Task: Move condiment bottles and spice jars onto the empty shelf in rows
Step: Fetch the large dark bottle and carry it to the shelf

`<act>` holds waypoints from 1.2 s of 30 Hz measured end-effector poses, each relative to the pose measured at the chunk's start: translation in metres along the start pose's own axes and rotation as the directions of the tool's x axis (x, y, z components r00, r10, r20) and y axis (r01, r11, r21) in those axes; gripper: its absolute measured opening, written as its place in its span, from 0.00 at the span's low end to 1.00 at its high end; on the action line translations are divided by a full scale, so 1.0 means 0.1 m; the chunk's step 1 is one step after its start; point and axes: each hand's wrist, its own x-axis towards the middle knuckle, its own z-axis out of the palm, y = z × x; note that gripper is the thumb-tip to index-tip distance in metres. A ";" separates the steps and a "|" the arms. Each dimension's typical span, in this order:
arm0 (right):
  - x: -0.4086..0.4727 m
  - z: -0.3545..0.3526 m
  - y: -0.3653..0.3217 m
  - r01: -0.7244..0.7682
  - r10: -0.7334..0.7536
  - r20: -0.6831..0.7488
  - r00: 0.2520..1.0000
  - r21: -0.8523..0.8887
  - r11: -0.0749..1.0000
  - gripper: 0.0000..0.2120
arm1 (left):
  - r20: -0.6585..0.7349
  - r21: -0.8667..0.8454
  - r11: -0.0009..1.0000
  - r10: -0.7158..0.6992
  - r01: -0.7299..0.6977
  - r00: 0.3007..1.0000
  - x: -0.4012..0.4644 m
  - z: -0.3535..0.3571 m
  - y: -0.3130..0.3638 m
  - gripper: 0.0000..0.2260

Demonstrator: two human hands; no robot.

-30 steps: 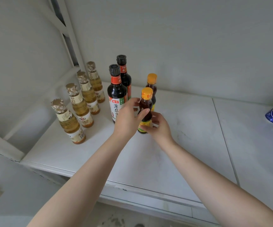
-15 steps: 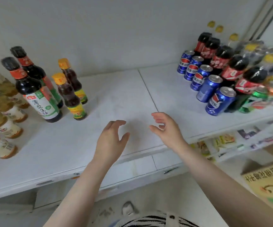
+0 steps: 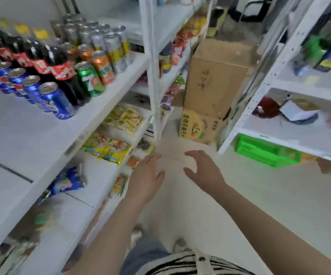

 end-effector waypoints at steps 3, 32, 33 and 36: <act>-0.27 -0.33 0.64 -0.176 0.173 -0.094 0.980 -0.032 0.984 0.23 | 0.145 0.023 0.991 0.126 -0.131 0.981 0.26 0.44 0.54 0.23; -0.57 -2.55 4.24 -0.746 0.761 -0.385 0.522 0.227 0.626 0.26 | 0.605 0.002 0.616 0.626 -0.787 0.492 2.60 3.27 4.40 0.25; -0.59 -2.64 4.40 -0.744 0.756 -0.380 0.533 0.213 0.633 0.26 | 0.595 0.009 0.627 0.622 -0.779 0.508 2.60 3.38 4.53 0.25; -0.68 -2.97 4.87 -0.736 0.732 -0.367 0.574 0.160 0.658 0.26 | 0.563 0.031 0.668 0.602 -0.743 0.566 2.56 3.69 4.92 0.24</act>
